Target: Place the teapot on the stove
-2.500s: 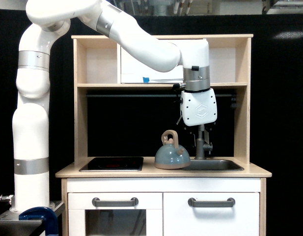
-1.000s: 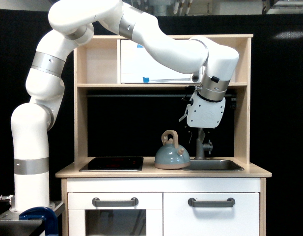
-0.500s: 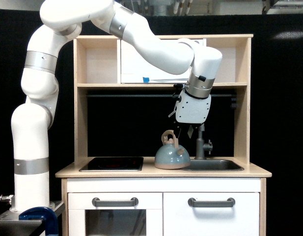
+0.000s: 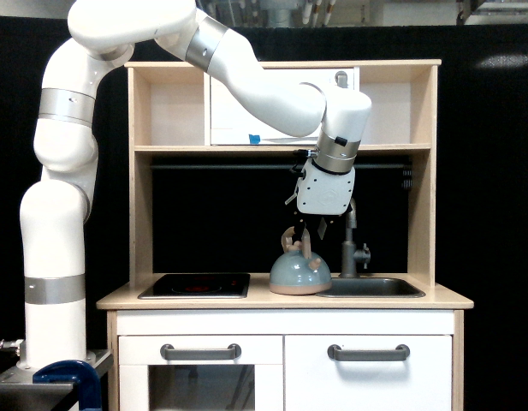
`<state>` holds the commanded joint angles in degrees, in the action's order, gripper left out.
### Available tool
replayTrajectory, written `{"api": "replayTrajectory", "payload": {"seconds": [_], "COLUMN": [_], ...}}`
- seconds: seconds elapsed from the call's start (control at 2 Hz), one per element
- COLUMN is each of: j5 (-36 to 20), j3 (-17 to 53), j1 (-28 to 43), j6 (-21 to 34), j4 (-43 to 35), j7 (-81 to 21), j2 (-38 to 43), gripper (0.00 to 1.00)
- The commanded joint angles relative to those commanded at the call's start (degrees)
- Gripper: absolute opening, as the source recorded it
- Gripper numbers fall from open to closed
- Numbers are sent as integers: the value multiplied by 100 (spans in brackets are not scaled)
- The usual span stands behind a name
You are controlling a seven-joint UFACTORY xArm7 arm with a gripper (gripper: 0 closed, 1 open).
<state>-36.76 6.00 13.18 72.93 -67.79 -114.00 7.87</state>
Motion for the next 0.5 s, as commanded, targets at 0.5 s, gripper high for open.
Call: {"api": "replayTrajectory", "payload": {"seconds": [0.5], "j5": [-66], "j3": [-185], "j1": [29], "j6": [-261], "j4": [253], "j7": [53], "j2": [-75], "gripper": [0]}}
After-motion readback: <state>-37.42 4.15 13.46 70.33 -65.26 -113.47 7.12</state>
